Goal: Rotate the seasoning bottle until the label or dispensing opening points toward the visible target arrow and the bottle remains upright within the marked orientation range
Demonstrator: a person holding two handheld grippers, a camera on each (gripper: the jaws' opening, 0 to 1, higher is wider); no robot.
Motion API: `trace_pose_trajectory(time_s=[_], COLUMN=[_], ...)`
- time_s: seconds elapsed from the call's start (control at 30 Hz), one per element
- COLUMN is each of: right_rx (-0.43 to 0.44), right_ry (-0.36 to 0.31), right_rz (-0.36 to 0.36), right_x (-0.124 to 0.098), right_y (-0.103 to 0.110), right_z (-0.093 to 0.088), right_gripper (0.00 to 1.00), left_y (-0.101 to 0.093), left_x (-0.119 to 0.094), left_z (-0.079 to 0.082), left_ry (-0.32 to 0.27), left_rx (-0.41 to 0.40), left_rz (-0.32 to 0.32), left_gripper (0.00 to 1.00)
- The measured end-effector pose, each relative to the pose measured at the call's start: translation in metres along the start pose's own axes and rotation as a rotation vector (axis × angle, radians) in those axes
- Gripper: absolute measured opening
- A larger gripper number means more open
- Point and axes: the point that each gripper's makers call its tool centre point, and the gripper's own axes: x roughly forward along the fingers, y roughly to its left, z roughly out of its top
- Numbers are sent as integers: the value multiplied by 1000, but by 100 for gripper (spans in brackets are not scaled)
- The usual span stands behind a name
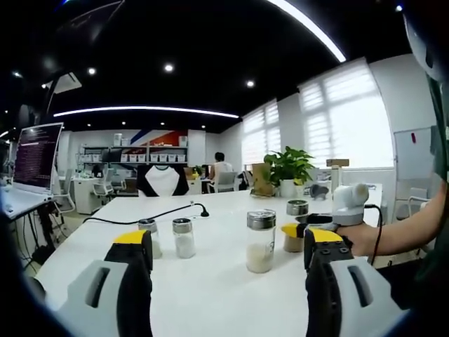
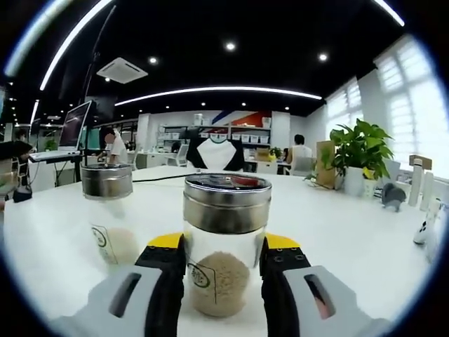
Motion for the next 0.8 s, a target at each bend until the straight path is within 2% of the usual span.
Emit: trace_pose_trajectory(time_s=[0.13, 0.43, 0.5, 0.6, 0.8], right_rx=[4, 5, 5, 9, -2], right_ry=[-1, -9, -15, -33, -37], right_rz=[29, 183, 217, 296, 372], right_x=[0, 1, 0, -2, -3], right_y=[1, 5, 6, 10, 13], right_z=[0, 0, 0, 0, 1], right_gripper=[40, 40, 40, 40, 40], left_y=[1, -3, -2, -4, -6], left_x=[0, 1, 1, 2, 3], left_z=[-1, -4, -3, 0, 0], left_ry=[7, 16, 17, 15, 13], left_rx=[1, 9, 16, 31, 26], left_rz=[2, -11, 2, -3, -12], left_gripper=[94, 94, 95, 95, 94])
